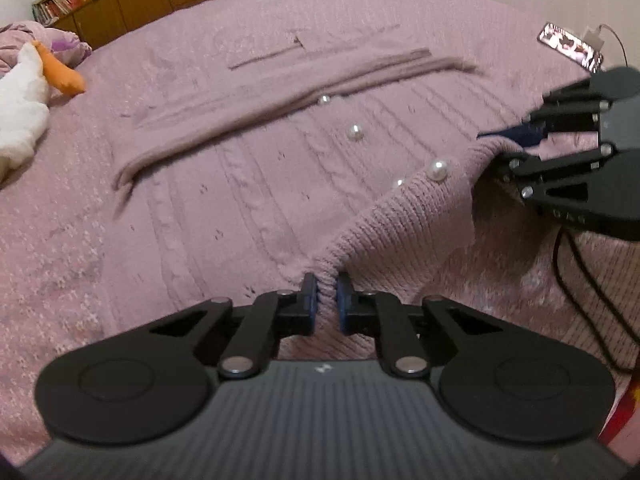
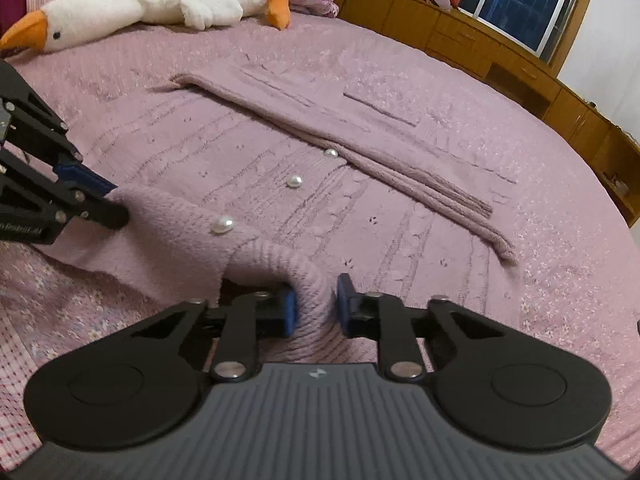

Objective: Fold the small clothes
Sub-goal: 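Grasp the hem with the left gripper while the right gripper grasps the hem, then lift the hem with both grippers and fold it toward the collar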

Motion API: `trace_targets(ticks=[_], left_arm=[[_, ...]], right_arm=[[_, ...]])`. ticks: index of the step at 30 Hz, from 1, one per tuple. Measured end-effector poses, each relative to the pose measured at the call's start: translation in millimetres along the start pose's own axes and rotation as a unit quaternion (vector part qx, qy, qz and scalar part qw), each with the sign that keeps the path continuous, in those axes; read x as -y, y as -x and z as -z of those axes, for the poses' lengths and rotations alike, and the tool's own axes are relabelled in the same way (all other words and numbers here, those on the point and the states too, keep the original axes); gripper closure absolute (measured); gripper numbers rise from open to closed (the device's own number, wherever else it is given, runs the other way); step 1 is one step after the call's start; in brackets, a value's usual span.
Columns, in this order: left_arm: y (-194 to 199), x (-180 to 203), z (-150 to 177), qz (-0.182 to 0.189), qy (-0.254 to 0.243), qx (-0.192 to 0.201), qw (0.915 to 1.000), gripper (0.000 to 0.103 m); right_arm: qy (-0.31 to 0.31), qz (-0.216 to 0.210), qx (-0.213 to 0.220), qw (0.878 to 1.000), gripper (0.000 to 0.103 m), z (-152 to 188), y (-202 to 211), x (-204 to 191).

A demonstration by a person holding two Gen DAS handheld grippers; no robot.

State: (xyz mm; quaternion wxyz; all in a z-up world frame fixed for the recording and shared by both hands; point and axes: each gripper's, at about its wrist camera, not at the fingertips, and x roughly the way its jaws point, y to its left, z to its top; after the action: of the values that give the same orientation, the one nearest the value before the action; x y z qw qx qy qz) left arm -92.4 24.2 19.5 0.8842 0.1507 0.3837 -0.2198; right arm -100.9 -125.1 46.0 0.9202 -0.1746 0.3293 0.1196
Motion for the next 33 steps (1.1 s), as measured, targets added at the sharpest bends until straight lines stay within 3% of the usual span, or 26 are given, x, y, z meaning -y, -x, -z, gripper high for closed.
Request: trace_targets(ticks=[13, 33], left_arm=[[25.1, -22.0, -40.5, 0.001, 0.079, 0.075, 0.994, 0.092], [29.4, -48.4, -83.4, -0.011, 0.122, 0.123, 0.9848, 0.093]], right_arm=[[-0.104, -0.014, 0.064, 0.992, 0.089, -26.2, 11.4, 34.9], [-0.144, -0.01, 0.112, 0.983, 0.089, -77.1, 5.1, 63.2]])
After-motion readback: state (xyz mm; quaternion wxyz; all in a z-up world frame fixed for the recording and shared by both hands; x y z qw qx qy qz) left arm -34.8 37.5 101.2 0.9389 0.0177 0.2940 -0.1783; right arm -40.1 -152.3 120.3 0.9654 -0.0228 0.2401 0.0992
